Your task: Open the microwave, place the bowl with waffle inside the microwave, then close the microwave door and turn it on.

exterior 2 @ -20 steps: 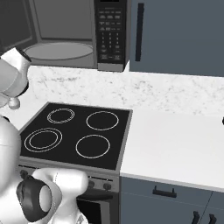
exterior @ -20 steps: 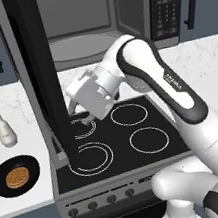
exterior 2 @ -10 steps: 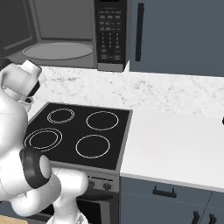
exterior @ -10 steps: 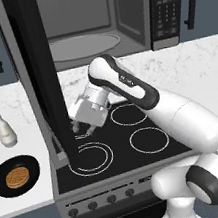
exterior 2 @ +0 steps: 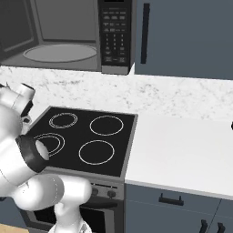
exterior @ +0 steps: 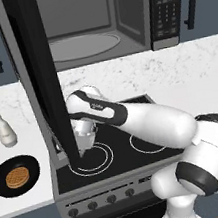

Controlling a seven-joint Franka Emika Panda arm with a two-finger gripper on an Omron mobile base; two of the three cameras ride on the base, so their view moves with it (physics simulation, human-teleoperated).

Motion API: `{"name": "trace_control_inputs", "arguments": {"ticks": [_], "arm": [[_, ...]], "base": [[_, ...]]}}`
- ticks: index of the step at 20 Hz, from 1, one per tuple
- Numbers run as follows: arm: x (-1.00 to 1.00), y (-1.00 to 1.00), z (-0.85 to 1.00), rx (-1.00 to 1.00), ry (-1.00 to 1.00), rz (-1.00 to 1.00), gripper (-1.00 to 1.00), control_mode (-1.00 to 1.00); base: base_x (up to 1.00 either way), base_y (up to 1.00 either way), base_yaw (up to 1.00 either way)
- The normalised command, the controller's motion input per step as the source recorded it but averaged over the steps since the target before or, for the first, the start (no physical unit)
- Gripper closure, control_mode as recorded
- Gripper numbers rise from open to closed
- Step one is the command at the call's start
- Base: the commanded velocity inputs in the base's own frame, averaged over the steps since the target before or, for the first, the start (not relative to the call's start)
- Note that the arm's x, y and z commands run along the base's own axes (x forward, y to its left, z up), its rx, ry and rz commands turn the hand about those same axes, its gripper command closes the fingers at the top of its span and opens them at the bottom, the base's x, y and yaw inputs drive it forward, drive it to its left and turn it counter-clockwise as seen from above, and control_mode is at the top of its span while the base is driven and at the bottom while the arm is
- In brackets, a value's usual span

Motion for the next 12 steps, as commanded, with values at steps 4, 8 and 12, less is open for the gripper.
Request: {"name": "trace_control_inputs", "arguments": {"ticks": [4, 8, 12], "arm": [[0.16, 0.08, -0.41, -0.24, 0.00, 0.00, -1.00, -1.00], [0.12, 0.34, -0.12, -0.03, 0.00, 0.00, -1.00, -1.00], [0.28, 0.21, -0.01, 0.07, 0.00, 0.00, -1.00, -1.00]], "base": [[0.00, 0.00, 0.00], [0.00, 0.00, 0.00], [0.00, 0.00, 0.00]]}}
